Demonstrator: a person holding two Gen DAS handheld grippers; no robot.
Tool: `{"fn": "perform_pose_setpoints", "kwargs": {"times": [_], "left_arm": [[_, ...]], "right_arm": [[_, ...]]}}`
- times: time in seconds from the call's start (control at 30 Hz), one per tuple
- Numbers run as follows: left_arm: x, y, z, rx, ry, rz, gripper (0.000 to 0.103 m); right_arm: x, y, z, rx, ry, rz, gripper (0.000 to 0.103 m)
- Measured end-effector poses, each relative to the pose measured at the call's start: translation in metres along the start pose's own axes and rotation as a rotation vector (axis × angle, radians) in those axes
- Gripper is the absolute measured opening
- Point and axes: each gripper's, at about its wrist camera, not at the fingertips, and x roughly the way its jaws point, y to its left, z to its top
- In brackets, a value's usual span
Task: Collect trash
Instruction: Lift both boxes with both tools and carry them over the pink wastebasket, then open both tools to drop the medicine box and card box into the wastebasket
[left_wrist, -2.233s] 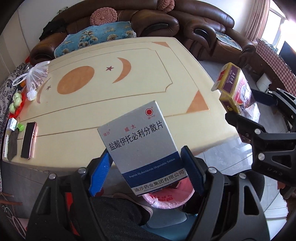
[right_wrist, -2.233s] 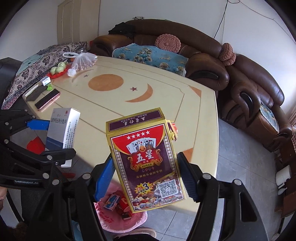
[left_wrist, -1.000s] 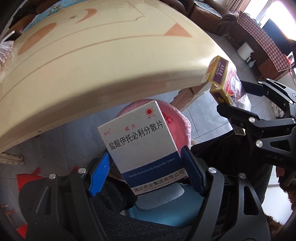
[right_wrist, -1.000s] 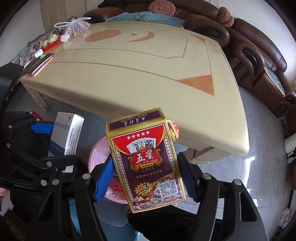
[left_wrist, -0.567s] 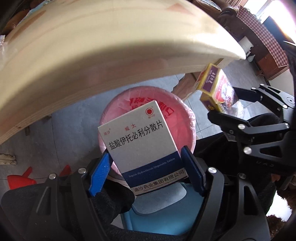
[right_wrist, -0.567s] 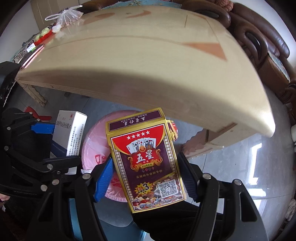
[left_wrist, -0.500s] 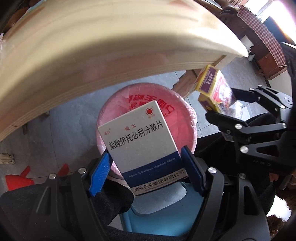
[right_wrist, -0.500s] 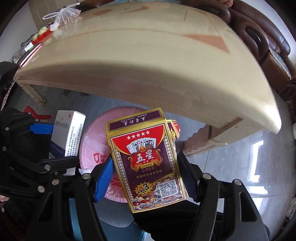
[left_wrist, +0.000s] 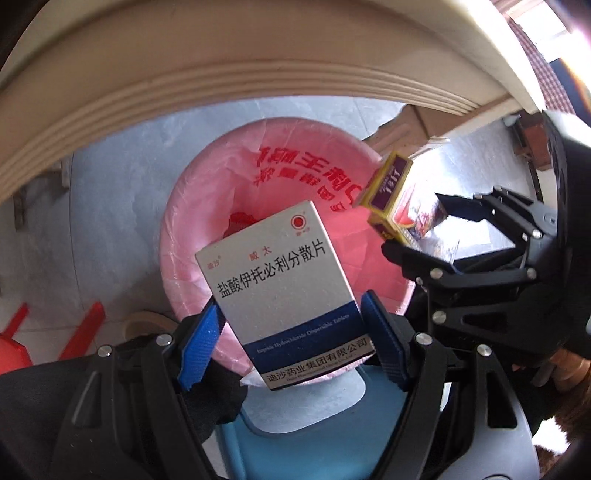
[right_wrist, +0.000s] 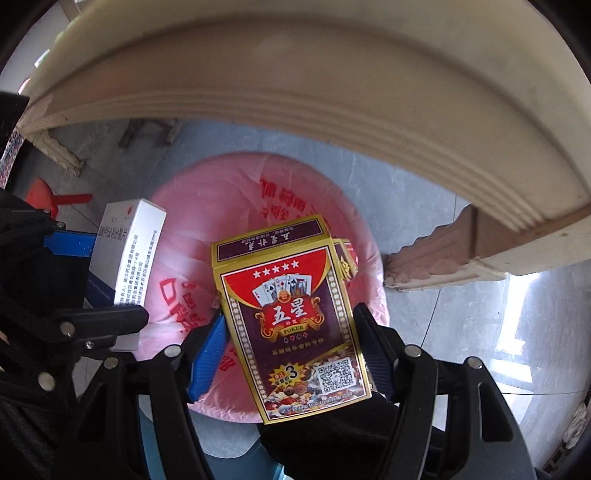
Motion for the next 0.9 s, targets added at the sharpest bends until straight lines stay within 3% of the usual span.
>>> {"fn": "perform_pose_setpoints", "kwargs": {"times": [0.1, 0.47, 0.9], "left_arm": [[0.012, 0.002, 0.001, 0.001, 0.017, 0.032, 0.073], [0.045, 0.013, 0.012, -0.058, 0.087, -0.004, 0.073], [0.062, 0.008, 0.024, -0.048, 0.119, -0.014, 0.073]], "right_arm": [[0.012, 0.002, 0.002, -0.005, 0.031, 0.015, 0.065], [0.054, 0.011, 0.004, -0.057, 0.112, 0.033, 0.066], [0.078, 0.018, 0.003, -0.070, 0.166, 0.088, 0.065]]}}
